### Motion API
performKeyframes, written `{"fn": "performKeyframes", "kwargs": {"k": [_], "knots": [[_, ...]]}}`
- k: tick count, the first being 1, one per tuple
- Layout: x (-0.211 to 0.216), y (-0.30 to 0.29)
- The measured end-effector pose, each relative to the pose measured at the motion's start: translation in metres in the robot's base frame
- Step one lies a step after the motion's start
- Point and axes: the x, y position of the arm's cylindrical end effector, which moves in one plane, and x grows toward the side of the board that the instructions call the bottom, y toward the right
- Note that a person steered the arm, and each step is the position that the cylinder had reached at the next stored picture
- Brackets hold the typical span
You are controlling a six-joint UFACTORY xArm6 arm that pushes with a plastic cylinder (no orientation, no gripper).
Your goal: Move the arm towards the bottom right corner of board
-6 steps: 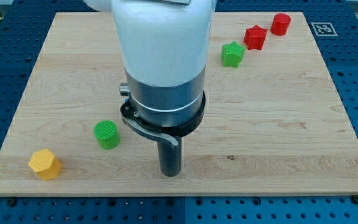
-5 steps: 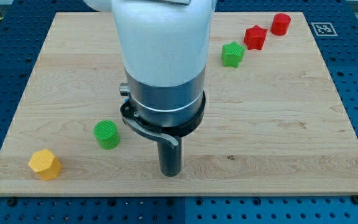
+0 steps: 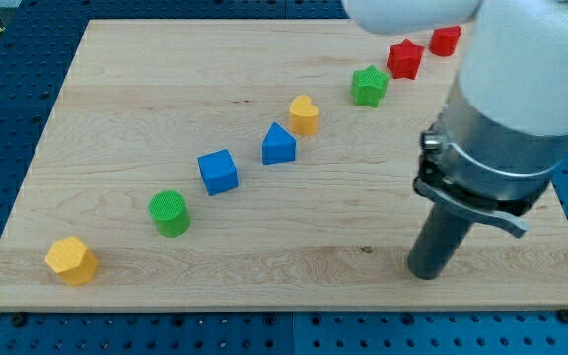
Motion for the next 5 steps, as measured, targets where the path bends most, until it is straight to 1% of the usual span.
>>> {"fn": "performKeyframes", "kwargs": {"k": [2,4,5], "knots": [[0.000,0.000],[-0.005,-0.060],[0.005,-0.100]]}}
